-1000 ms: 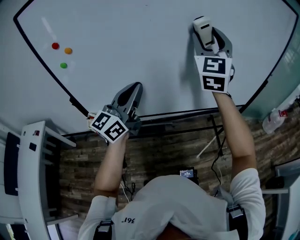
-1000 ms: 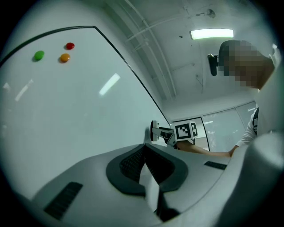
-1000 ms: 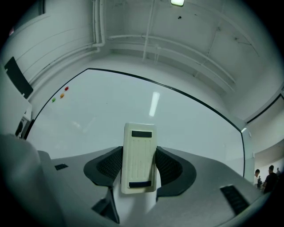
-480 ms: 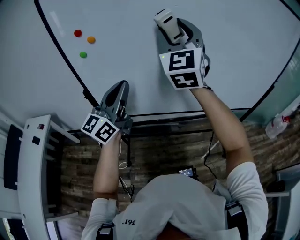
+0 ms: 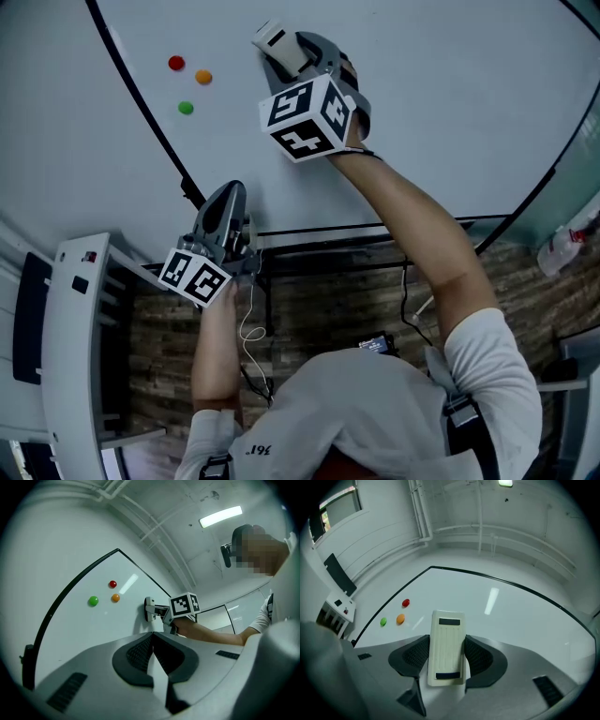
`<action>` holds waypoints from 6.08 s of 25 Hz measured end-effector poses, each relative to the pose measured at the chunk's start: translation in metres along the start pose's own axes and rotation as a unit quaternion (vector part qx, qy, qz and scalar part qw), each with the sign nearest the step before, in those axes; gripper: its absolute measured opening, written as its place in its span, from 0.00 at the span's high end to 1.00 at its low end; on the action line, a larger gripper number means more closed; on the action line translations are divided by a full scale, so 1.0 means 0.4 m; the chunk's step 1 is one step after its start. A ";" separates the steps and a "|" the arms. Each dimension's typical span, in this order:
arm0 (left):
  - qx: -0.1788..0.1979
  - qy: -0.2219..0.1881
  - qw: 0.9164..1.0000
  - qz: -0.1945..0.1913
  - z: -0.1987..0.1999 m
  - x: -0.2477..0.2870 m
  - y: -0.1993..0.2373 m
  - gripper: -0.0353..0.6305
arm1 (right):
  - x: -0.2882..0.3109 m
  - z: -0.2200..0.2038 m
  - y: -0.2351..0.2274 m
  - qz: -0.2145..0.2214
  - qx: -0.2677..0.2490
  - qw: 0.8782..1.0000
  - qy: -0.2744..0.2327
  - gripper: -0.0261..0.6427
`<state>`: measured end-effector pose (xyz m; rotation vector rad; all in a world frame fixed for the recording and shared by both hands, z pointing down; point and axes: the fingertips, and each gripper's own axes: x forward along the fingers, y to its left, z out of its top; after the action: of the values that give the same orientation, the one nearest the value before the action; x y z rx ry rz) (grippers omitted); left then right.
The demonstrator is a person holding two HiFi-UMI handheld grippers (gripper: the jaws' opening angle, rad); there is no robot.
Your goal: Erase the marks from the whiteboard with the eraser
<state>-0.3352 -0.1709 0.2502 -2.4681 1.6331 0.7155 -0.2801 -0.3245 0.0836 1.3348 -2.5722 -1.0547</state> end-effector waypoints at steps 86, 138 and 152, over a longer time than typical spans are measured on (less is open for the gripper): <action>-0.039 0.078 0.992 -0.093 -0.425 0.513 -0.554 0.94 | -0.429 -0.612 -0.939 -0.182 -0.019 0.980 0.081 0.58; -0.062 0.095 0.990 -0.088 -0.271 -0.042 -0.479 0.94 | -0.856 -0.541 -0.296 -0.082 0.189 0.973 0.105 0.58; -0.091 0.109 0.987 -0.081 -0.327 -0.081 -0.482 0.94 | -0.921 -0.608 -0.219 -0.067 0.232 0.960 0.138 0.58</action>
<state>-0.1309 -0.1054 0.3464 -2.8602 1.4646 0.6169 0.0950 -0.2186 0.3087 1.6293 -2.6283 -0.2387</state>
